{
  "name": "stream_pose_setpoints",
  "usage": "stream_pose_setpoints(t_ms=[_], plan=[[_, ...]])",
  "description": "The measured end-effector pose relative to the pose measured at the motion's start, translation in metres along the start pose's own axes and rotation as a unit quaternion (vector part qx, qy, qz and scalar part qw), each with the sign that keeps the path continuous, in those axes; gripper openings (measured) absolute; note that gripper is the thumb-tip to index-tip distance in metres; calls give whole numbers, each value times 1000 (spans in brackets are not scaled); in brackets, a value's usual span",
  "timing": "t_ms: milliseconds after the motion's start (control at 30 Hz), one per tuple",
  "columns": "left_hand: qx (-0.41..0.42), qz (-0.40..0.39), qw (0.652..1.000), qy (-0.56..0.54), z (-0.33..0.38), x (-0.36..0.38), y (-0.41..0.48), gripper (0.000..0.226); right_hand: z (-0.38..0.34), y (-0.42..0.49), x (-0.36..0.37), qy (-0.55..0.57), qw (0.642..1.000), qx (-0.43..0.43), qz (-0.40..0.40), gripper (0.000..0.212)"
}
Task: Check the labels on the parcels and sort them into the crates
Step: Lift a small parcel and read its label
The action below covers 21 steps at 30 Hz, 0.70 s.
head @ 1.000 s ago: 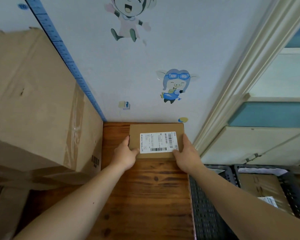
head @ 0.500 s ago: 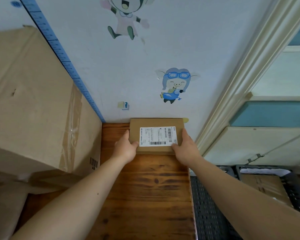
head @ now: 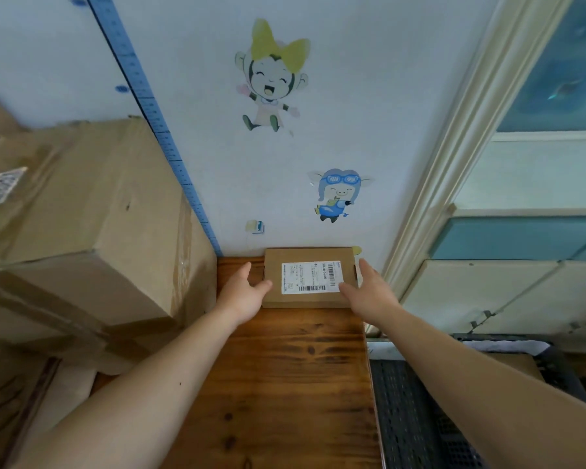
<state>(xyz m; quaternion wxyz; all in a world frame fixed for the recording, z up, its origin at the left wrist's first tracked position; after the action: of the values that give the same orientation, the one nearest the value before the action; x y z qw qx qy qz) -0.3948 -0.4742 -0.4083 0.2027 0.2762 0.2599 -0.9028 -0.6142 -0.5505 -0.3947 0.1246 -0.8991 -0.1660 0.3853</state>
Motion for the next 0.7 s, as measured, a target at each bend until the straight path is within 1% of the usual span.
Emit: stream_pose_setpoints(t_ms=[133, 267, 433, 567, 700], plan=[[23, -4, 1000, -6, 11, -20, -23, 67, -17, -30, -14, -7, 1000, -4, 7, 61], [57, -14, 998, -2, 21, -38, -47, 67, -27, -61, -25, -11, 1000, -6, 22, 56], [90, -34, 995, 26, 28, -59, -77, 67, -39, -98, -34, -10, 999, -11, 34, 64], [114, -31, 993, 29, 36, -79, -105, 67, -46, -126, -43, -14, 999, -20, 48, 72], [130, -15, 991, 31, 44, -95, -137, 67, -48, -153, -58, -21, 997, -45, 56, 72]])
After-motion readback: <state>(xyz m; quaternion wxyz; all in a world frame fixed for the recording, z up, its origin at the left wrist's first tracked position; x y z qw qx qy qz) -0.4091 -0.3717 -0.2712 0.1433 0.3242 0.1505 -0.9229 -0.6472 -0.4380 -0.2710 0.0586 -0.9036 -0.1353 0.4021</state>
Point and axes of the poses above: each hand's wrist, its own y-axis towards the middle knuckle, its own x-axis out of the palm, z = x × y, the point moved 4 cm from there along y, towards the middle knuckle, and after that the axes turned 2 degrees about z, right-handed, at the moved point
